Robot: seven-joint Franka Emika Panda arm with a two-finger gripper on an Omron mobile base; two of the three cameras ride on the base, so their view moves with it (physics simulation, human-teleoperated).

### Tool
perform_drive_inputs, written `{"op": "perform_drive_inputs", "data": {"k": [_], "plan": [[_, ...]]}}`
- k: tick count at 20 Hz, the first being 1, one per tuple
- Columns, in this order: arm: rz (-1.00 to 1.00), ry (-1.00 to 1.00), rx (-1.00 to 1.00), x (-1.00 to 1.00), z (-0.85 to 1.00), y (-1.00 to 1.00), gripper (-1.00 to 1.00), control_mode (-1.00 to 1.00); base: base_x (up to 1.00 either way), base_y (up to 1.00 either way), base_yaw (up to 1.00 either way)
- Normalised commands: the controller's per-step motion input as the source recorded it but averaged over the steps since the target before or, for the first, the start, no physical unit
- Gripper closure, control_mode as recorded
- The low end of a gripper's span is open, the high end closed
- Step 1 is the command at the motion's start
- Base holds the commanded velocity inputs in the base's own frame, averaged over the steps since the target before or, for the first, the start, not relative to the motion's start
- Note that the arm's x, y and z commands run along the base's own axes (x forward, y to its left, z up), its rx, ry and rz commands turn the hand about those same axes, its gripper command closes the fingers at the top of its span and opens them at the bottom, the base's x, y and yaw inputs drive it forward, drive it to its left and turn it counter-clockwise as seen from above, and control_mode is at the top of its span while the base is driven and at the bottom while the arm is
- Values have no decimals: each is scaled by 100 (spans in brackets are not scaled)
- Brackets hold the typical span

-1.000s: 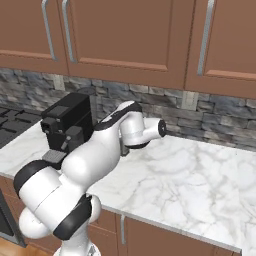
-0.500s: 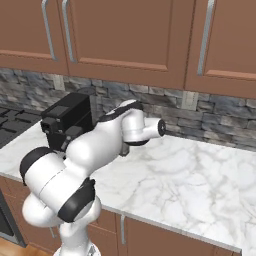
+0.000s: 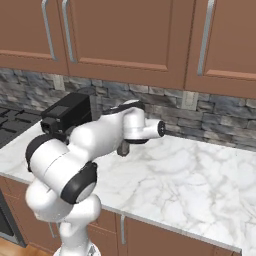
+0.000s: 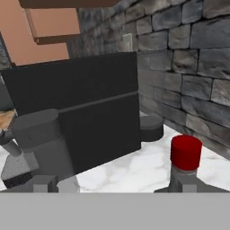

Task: Move the drinks to the dining counter.

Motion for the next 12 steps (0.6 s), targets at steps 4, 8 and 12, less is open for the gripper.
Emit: {"op": "perform_drive_inputs", "data": {"k": [4,8,12], "plan": [[0,0,0,24,-12,-8,-100,-100,0,0,0],[-1,0,0,24,-11,-12,-100,-100,0,0,0],[-1,0,0,25,-11,-13,-100,-100,0,0,0]]}}
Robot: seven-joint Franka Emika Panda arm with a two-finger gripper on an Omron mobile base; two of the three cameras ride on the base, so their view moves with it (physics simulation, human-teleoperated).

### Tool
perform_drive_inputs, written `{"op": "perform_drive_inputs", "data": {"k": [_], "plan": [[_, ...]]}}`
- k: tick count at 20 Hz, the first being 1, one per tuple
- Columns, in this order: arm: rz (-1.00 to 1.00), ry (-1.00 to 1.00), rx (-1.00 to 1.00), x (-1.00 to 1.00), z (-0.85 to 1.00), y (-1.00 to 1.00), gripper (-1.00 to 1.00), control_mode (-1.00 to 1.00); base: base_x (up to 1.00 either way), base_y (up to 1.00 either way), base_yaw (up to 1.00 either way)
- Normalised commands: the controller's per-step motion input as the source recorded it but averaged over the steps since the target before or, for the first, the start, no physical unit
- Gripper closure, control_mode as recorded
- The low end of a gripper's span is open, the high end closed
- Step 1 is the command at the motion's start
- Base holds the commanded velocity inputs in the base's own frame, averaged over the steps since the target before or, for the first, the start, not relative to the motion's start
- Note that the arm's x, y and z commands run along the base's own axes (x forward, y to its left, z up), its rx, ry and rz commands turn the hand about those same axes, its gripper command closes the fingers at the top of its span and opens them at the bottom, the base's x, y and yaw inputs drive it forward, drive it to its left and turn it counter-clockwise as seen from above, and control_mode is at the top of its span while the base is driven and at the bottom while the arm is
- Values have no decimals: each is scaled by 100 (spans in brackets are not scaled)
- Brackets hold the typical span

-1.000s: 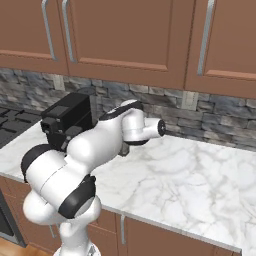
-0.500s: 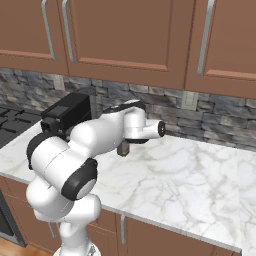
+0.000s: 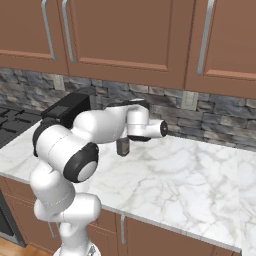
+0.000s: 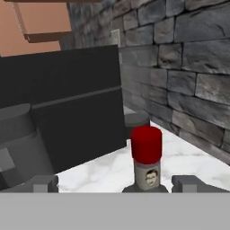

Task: Move the drinks to the dining counter.

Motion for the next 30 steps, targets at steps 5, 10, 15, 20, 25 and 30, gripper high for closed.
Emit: {"op": "perform_drive_inputs", "data": {"k": [5,10,15,20,25,30], "plan": [[-1,0,0,27,-12,-2,-100,-100,0,0,0],[0,0,0,28,-13,0,-100,-100,0,0,0],[0,0,0,22,-14,0,-100,-100,0,0,0],[0,0,0,12,-11,0,-100,-100,0,0,0],[0,0,0,2,-7,7,-100,-100,0,0,0],[0,0,0,6,-3,17,-100,-100,0,0,0]]}}
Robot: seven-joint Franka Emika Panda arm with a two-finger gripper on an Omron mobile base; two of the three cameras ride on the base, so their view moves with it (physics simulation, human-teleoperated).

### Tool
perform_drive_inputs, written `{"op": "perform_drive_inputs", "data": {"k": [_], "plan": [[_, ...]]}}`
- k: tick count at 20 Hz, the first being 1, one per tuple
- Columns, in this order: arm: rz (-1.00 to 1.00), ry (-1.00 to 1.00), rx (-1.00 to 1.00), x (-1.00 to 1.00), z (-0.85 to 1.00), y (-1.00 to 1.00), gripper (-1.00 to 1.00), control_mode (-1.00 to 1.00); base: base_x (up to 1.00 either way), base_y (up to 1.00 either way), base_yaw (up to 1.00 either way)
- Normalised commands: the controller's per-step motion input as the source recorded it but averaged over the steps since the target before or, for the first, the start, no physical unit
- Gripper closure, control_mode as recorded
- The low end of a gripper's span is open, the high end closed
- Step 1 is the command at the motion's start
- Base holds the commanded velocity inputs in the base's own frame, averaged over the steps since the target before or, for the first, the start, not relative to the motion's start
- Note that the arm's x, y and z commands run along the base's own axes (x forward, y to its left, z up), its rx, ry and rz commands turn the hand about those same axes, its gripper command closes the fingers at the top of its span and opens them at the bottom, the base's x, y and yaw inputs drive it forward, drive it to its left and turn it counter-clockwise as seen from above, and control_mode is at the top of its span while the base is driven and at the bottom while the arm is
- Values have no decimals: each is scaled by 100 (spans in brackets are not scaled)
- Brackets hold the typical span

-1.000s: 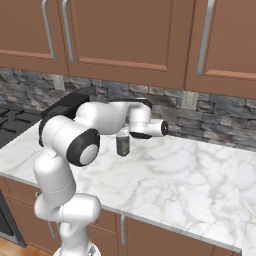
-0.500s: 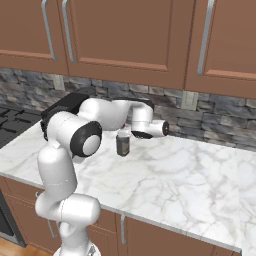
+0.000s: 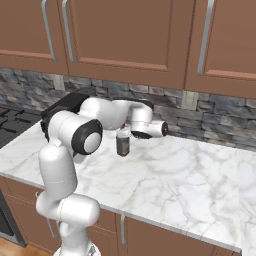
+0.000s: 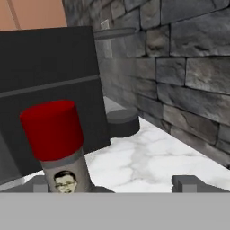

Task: Move the drinks to the dining counter.

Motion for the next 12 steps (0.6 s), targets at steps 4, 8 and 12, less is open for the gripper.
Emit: {"op": "perform_drive_inputs", "data": {"k": [4,8,12], "plan": [[0,0,0,0,0,27,-100,-100,0,0,0],[0,0,0,4,0,18,-100,-100,0,0,0],[0,0,0,14,-1,0,100,-100,0,0,0]]}}
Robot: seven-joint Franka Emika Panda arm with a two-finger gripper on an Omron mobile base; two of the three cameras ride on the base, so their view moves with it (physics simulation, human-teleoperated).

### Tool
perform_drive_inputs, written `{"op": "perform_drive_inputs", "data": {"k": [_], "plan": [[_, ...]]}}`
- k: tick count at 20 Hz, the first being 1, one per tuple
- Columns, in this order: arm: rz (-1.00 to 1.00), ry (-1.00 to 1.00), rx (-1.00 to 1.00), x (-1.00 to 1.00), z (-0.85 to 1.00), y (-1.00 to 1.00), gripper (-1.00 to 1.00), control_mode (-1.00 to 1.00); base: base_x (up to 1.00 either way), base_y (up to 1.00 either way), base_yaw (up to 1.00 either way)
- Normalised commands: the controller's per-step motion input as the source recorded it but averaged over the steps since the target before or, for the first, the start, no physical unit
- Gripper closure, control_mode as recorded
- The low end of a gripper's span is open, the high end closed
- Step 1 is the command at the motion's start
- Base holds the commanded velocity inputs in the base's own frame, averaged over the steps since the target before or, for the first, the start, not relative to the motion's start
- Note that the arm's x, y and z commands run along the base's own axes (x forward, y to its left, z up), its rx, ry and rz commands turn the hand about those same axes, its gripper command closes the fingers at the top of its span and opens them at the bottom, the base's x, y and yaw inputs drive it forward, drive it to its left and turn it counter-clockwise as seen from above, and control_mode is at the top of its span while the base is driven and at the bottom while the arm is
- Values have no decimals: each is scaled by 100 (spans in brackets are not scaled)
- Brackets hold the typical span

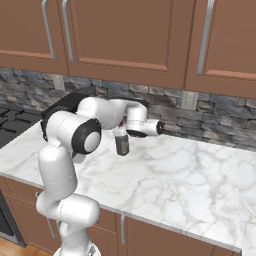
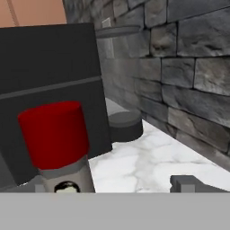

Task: Move the drinks to the dining counter.

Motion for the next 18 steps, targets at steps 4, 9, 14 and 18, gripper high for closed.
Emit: {"op": "perform_drive_inputs", "data": {"k": [4,9,14,18], "plan": [[0,0,0,8,0,0,100,-100,0,0,0],[0,0,0,0,0,0,100,-100,0,0,0],[0,-12,0,-23,18,0,100,-100,0,0,0],[2,-31,0,-68,58,0,100,-100,0,0,0]]}}
